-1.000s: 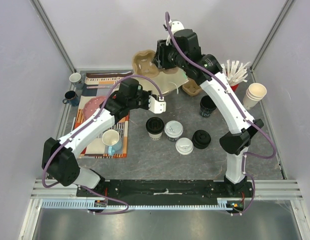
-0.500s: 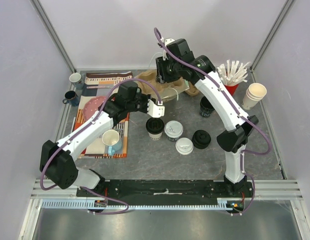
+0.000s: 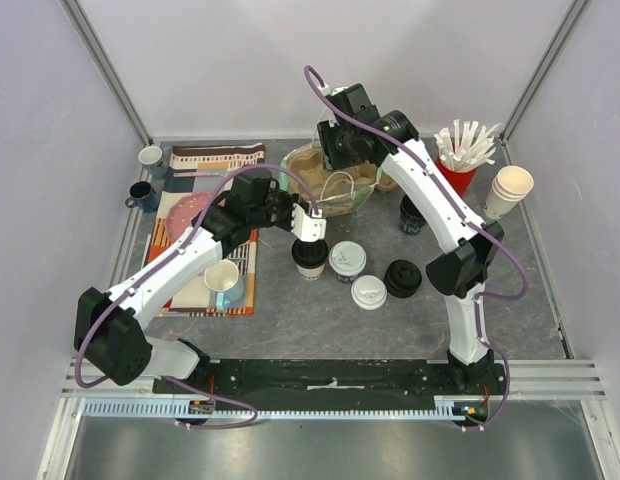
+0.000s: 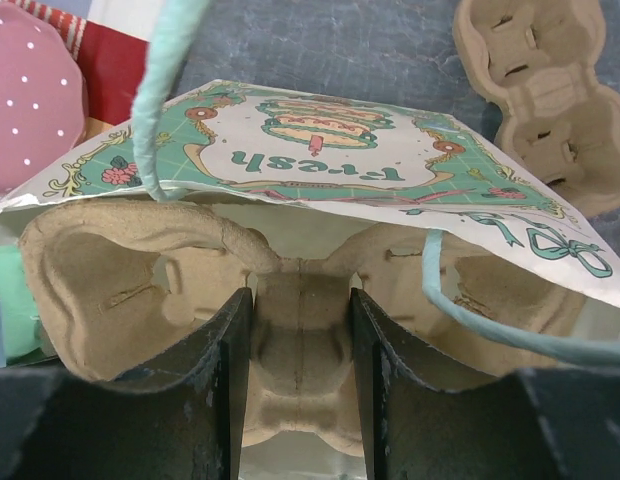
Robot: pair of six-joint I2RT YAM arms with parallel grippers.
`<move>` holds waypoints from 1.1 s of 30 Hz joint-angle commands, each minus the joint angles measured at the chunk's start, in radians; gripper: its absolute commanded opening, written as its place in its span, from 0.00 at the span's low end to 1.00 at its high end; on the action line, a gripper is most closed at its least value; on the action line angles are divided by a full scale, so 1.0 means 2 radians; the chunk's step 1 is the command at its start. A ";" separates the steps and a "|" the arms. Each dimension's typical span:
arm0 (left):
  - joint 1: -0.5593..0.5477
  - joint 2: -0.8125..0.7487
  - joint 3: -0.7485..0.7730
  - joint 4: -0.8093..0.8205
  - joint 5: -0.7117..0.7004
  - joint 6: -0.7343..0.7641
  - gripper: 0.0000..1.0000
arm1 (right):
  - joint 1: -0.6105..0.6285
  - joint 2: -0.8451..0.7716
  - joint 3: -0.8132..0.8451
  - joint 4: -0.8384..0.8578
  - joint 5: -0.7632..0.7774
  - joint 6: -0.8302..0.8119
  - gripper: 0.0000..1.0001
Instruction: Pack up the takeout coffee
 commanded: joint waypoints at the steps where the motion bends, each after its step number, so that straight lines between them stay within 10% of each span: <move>1: -0.002 -0.019 0.002 0.014 0.016 0.021 0.02 | -0.005 -0.002 -0.017 0.007 0.018 -0.005 0.00; 26: -0.002 -0.004 0.025 0.022 0.025 0.000 0.02 | 0.021 0.063 -0.043 0.071 0.033 0.033 0.00; 33: -0.002 -0.004 0.029 0.020 0.023 -0.009 0.02 | 0.023 0.048 -0.055 0.080 0.041 0.026 0.30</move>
